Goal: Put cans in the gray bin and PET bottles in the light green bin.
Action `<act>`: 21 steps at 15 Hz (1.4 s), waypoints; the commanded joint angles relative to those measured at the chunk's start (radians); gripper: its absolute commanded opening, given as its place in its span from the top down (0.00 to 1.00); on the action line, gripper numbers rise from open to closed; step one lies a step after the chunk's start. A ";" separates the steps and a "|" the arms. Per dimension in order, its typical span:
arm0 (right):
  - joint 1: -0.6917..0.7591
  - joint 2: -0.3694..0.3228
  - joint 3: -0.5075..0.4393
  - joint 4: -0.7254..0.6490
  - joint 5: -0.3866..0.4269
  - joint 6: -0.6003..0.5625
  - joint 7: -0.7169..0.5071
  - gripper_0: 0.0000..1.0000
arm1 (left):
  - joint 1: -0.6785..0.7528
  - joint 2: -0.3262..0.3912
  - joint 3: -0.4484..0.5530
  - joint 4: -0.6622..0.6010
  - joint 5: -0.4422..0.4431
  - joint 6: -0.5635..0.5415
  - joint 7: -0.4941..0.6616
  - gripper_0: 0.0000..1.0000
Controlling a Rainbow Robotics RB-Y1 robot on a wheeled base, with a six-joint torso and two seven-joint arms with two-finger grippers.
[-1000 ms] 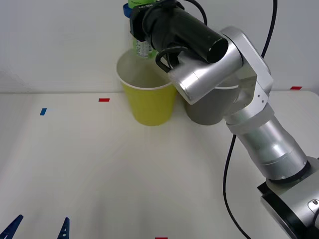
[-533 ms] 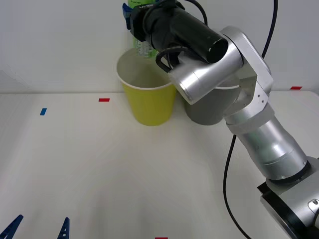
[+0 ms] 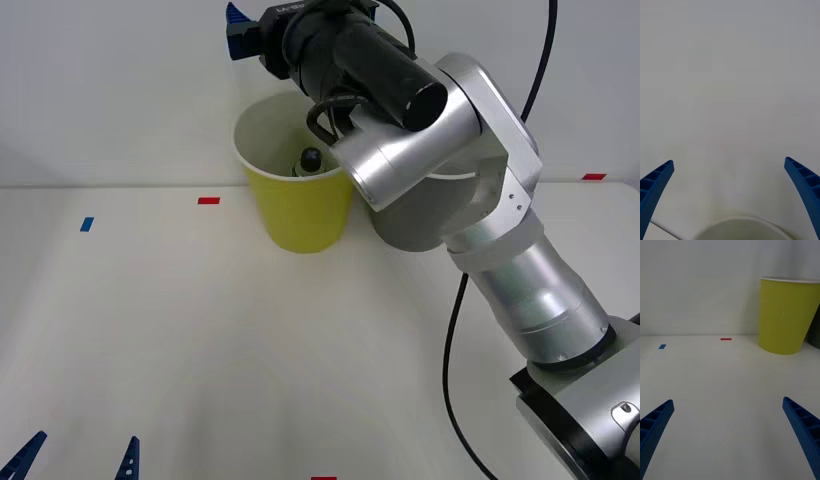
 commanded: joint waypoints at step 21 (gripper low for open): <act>0.342 -0.202 -0.288 -0.814 -0.095 0.629 0.014 0.00 | 0.000 0.000 0.000 0.000 0.000 0.000 0.000 0.00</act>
